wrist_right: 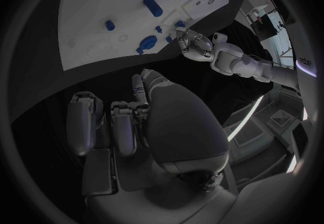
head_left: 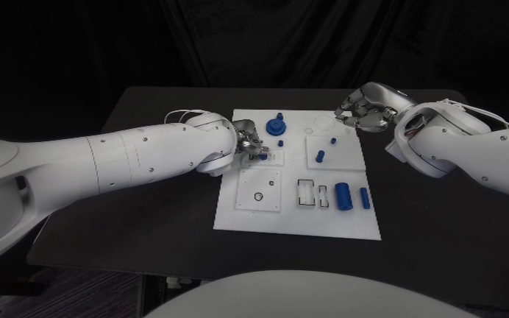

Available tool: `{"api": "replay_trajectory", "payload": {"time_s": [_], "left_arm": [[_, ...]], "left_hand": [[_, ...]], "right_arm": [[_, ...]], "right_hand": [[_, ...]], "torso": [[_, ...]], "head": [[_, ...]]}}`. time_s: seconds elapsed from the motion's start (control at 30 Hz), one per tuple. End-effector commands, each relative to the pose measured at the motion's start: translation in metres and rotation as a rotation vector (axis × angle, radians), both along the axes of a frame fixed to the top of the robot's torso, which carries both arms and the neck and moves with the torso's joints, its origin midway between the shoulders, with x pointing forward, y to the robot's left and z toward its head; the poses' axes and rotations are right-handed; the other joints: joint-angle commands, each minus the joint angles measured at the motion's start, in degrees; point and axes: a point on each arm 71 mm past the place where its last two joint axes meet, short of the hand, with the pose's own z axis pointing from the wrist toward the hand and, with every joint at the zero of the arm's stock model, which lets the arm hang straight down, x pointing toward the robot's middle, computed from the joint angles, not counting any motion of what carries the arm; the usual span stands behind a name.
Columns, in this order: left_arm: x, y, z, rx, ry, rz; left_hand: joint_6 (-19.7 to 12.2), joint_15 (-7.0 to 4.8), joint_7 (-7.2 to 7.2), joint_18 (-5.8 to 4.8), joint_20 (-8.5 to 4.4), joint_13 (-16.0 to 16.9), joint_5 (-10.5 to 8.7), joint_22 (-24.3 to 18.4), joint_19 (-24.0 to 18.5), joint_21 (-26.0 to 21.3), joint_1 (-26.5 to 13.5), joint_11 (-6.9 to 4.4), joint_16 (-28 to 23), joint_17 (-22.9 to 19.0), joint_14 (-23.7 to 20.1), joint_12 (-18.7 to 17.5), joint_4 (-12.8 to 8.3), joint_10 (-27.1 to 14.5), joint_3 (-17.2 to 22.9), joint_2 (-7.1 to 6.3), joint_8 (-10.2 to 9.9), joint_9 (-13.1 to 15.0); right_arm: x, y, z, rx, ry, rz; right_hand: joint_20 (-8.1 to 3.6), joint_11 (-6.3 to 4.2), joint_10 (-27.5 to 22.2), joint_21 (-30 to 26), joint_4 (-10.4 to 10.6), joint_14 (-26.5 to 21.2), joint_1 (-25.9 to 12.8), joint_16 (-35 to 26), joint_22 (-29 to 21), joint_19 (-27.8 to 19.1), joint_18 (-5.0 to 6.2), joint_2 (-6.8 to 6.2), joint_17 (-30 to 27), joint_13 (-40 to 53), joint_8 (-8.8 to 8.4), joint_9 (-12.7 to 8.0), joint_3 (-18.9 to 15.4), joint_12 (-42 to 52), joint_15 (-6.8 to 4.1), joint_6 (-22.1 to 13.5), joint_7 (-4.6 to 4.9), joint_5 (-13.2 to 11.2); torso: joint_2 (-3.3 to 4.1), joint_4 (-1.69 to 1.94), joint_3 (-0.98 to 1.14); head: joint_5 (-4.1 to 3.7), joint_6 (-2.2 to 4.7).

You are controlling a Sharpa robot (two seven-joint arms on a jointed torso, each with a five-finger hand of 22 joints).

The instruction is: Assemble the parts on the task board

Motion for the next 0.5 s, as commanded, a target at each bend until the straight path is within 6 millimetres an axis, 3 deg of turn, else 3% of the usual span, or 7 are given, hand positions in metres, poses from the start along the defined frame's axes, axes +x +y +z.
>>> {"api": "replay_trajectory", "payload": {"time_s": [0.03,0.2,0.23,0.27,0.5], "left_arm": [[-0.002,0.000,0.004,-0.063,-0.067,0.006],[-0.005,0.005,0.011,-0.118,-0.135,0.038],[-0.006,0.007,0.012,-0.131,-0.154,0.049],[-0.006,0.008,0.013,-0.142,-0.169,0.057],[-0.011,0.015,0.017,-0.215,-0.268,0.107]], "left_hand": [[0.1,-0.35,-0.32,-0.36,-0.16,15.1,0.57,15.1,6.1,0.2,0.1,-0.17,-0.3,12.6,5.5,-0.2,-1.0,5.9,1.5,-0.93,0.4,0.3],[0.3,-0.37,-0.35,-0.36,-0.18,15.1,1.74,15.1,6.1,0.2,-0.1,-0.21,-0.3,12.6,5.5,-0.2,-1.4,5.9,2.6,-1.56,0.6,0.7],[0.4,-0.35,-0.37,-0.36,-0.17,15.1,-0.43,15.1,6.1,0.2,-0.9,-0.20,-0.4,12.5,5.5,-0.2,-1.1,5.9,2.8,-1.91,0.6,0.9],[0.4,-0.38,-0.38,-0.36,-0.17,15.1,-0.94,15.1,6.1,0.2,-1.1,-0.20,-0.4,12.4,5.5,-0.2,-1.0,5.9,2.9,-2.01,0.6,0.9],[0.5,-0.38,-0.39,-0.36,-0.18,15.1,-1.05,15.1,6.1,0.2,-1.1,-0.22,-0.4,12.4,5.5,-0.2,-1.0,5.9,3.1,-1.92,0.6,1.0]], "right_arm": [[-0.001,-0.003,-0.002,-0.007,0.013,-0.021],[-0.001,-0.004,-0.002,-0.008,0.014,-0.024],[-0.001,-0.004,-0.002,-0.008,0.014,-0.025],[-0.001,-0.004,-0.002,-0.008,0.014,-0.025],[0.000,-0.003,-0.002,-0.010,0.017,-0.026]], "right_hand": [[0.09,0.11,6.1,-0.2,-0.1,6.0,0.3,0.1,11.3,-0.3,0.61,0.38,15.1,15.1,0.37,0.0,0.4,0.2,-0.08,0.3,-0.03,0.2],[0.09,0.10,6.1,-0.3,-0.1,6.0,0.3,0.1,11.3,-0.3,0.62,0.38,15.1,15.1,0.39,0.0,0.4,0.2,-0.08,0.4,-0.03,0.2],[0.09,0.10,6.1,-0.3,-0.1,6.0,0.3,0.1,11.3,-0.3,0.62,0.38,15.1,15.1,0.39,0.0,0.4,0.2,-0.08,0.4,-0.03,0.2],[0.09,0.10,6.1,-0.3,-0.1,6.0,0.3,0.1,11.3,-0.3,0.62,0.38,15.1,15.1,0.39,0.0,0.4,0.2,-0.08,0.4,-0.03,0.2],[0.09,0.10,6.1,-0.3,-0.1,6.0,0.3,0.1,11.3,-0.3,0.62,0.38,15.1,15.1,0.39,0.0,0.4,0.2,-0.08,0.4,-0.03,0.2]], "torso": [[0.01,-0.01,0.02],[0.01,-0.04,0.00],[0.02,-0.04,0.00],[0.02,-0.04,0.00],[-0.02,0.12,0.01]], "head": [[-0.09,0.01],[-0.23,0.01],[-0.26,0.01],[-0.28,0.01],[-0.63,0.01]]}}
